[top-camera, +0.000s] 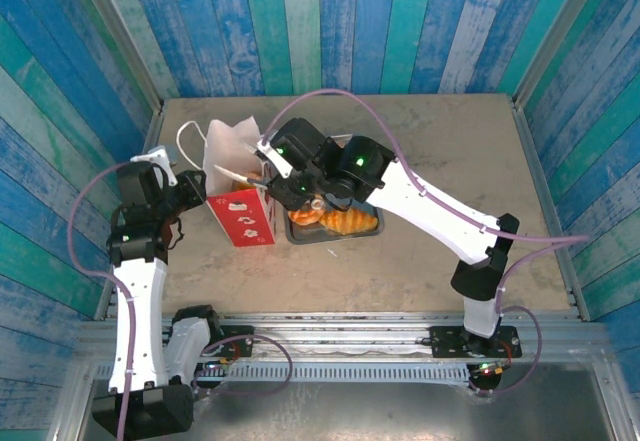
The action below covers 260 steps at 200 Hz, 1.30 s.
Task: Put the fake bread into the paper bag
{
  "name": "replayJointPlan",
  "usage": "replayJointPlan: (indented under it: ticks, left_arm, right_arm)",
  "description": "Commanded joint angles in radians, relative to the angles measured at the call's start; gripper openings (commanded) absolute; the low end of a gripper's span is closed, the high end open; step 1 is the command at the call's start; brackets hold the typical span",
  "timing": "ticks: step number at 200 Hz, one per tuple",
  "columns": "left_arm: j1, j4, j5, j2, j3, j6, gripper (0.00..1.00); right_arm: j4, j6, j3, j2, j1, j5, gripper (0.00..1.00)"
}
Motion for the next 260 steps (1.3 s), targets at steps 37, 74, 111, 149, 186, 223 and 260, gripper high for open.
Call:
replayJointPlan:
  ticks: [37, 74, 111, 149, 186, 223, 260]
  left_arm:
    - [0.006, 0.059, 0.061, -0.048, -0.006, -0.021, 0.46]
    - [0.006, 0.058, 0.073, -0.089, 0.019, -0.029, 0.54]
    - [0.006, 0.041, 0.066, -0.138, 0.044, -0.015, 0.67]
    - [0.006, 0.031, 0.046, -0.213, 0.055, 0.023, 0.81]
    - [0.006, 0.033, 0.018, -0.27, 0.048, 0.048, 0.98]
    - [0.006, 0.073, -0.001, -0.324, 0.014, 0.037, 0.94]
    - [0.006, 0.112, -0.053, -0.38, -0.022, 0.043, 0.94]
  right_arm:
    - [0.014, -0.015, 0.049, -0.095, -0.016, 0.046, 0.53]
    - [0.033, 0.0, 0.048, -0.152, -0.051, -0.015, 0.52]
    - [0.051, 0.024, 0.006, -0.241, -0.111, -0.063, 0.52]
    - [0.063, 0.049, -0.096, -0.35, -0.197, -0.074, 0.52]
    - [0.064, 0.061, -0.246, -0.448, -0.301, -0.066, 0.52]
    - [0.063, 0.058, -0.431, -0.507, -0.41, -0.04, 0.53]
    - [0.069, -0.004, -0.579, -0.493, -0.462, 0.006, 0.53]
